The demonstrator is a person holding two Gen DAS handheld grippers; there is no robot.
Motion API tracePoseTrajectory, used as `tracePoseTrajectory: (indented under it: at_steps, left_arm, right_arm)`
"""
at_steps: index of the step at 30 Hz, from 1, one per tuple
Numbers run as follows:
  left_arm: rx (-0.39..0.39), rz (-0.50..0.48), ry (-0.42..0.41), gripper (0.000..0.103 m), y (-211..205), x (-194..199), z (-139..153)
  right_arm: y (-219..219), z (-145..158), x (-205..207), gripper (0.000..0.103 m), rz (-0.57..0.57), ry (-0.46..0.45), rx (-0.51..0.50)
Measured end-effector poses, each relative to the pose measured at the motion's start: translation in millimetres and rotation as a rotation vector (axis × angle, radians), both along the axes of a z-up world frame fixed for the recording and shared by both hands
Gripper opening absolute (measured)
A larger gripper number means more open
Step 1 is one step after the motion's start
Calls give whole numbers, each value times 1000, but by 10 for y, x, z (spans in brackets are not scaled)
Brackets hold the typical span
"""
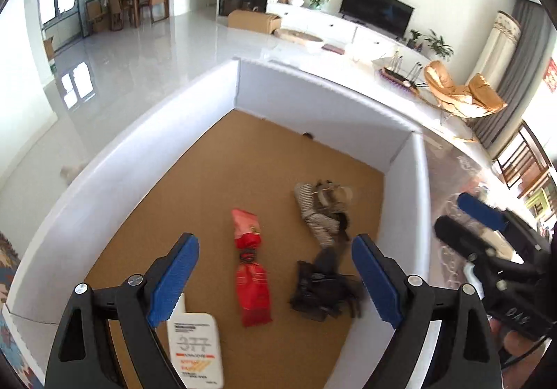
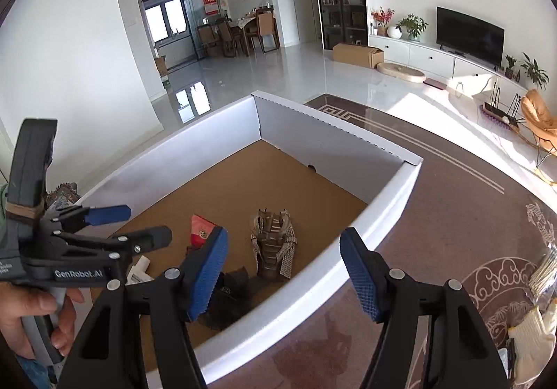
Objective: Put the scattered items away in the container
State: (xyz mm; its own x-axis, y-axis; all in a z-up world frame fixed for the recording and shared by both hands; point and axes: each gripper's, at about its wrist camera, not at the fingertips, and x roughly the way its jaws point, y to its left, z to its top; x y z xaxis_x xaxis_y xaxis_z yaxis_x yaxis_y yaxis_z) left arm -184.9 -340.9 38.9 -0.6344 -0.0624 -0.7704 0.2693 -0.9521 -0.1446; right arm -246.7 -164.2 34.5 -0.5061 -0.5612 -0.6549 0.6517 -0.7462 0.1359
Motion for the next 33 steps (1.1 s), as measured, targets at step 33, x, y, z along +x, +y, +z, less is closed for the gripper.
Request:
tracePoseTrajectory:
  at_steps: [33]
  left_arm:
    - [-143, -527, -73, 103, 3135, 441, -1225]
  right_arm:
    - [3565, -1137, 1271, 82, -543, -128, 207]
